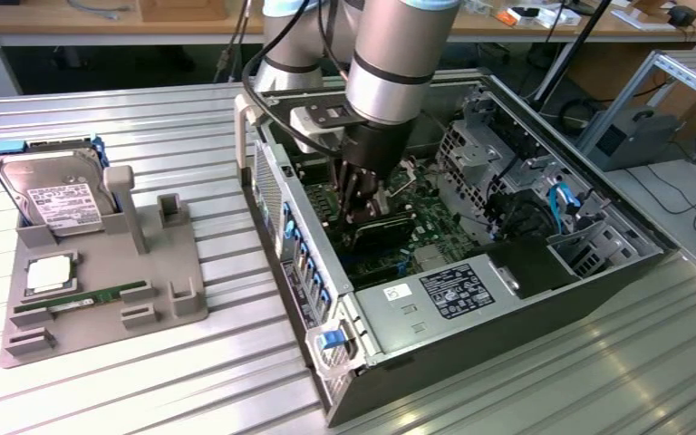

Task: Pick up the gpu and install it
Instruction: 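Press down on the gpu until it lock into place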

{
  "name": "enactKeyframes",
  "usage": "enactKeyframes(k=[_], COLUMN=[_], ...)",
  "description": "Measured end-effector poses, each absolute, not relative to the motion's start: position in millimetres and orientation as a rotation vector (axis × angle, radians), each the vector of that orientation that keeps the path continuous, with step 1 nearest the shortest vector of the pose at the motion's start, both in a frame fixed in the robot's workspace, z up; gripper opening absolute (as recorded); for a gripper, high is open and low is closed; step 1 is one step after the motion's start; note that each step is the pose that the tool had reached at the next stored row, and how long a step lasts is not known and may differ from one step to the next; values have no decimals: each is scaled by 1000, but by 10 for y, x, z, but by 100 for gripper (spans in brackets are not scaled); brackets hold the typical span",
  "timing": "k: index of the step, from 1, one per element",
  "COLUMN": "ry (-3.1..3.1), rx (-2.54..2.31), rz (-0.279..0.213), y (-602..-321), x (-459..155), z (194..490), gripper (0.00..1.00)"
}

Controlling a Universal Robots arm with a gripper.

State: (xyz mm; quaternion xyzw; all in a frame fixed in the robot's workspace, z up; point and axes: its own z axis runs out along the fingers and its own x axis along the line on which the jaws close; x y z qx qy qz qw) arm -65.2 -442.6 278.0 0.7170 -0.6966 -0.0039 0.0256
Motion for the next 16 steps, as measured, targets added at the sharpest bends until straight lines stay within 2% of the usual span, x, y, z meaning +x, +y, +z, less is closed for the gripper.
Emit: enactKeyframes(k=[16], ry=[-2127], rx=[2240], rz=[-10], y=[-4496], x=[-696], z=[2727], gripper=[11])
